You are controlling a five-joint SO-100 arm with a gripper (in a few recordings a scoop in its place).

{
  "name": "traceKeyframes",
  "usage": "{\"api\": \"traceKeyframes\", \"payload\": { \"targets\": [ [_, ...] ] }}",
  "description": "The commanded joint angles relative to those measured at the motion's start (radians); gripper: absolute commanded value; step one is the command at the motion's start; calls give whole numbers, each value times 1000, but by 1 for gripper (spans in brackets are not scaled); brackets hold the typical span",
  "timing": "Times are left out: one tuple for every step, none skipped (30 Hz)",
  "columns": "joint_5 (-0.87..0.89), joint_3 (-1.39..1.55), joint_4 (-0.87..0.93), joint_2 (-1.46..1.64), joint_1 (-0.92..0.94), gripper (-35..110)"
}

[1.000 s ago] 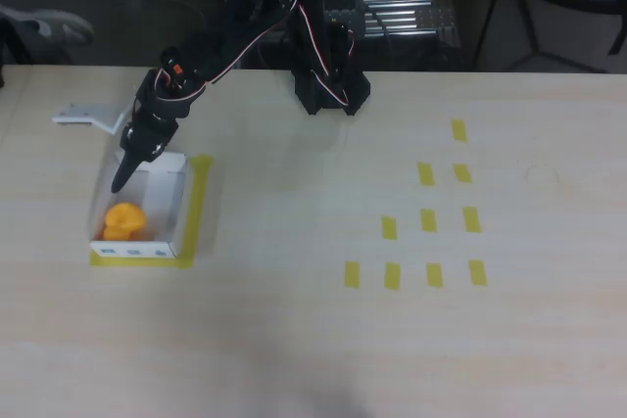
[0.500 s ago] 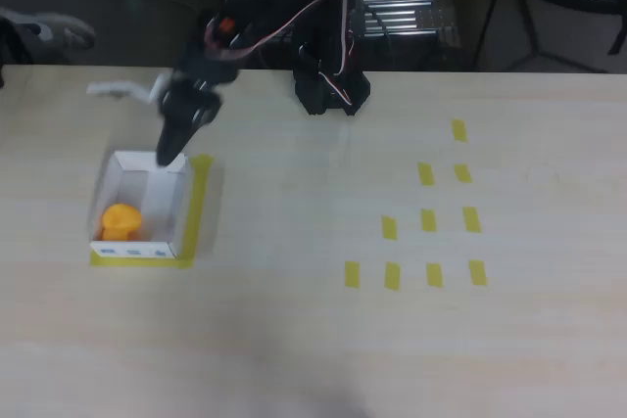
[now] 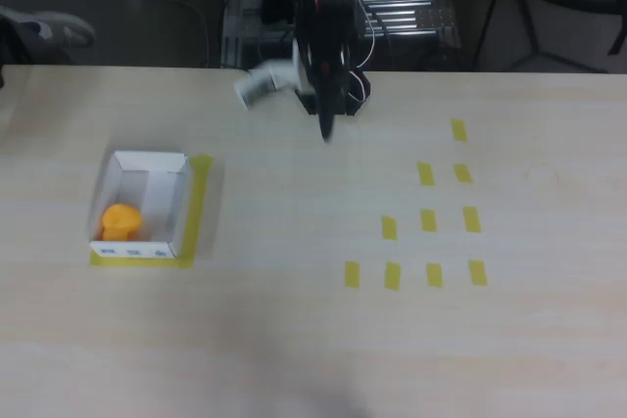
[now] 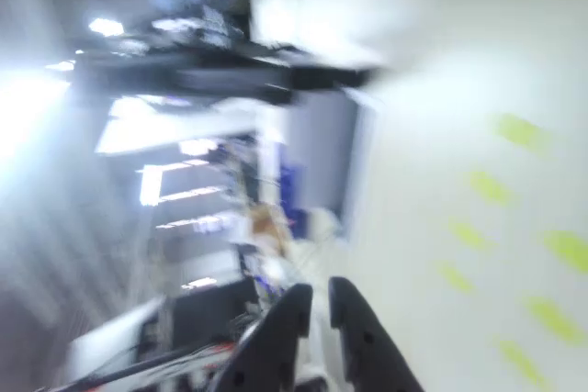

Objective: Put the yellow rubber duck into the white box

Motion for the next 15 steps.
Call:
{"api": "traceKeyframes", "payload": {
  "targets": [
    [137,302,91,106,-40,0],
    [153,331,117,106,-40,0],
    [161,353,143,106,-41,0],
    [181,356,167,106,-40,0],
    [186,351,190,106,-37,0],
    [186,347,209,106,-34,0],
    [186,345,215,106,-28,0],
    [186,345,215,106,-28,0],
    [181,345,215,106,-28,0],
    [181,345,215,106,-29,1],
    [179,345,215,106,-29,0],
    [179,345,215,106,-29,0],
    [179,345,215,106,-29,0],
    [179,345,215,106,-29,0],
    [179,345,215,106,-29,0]
  ]
}}
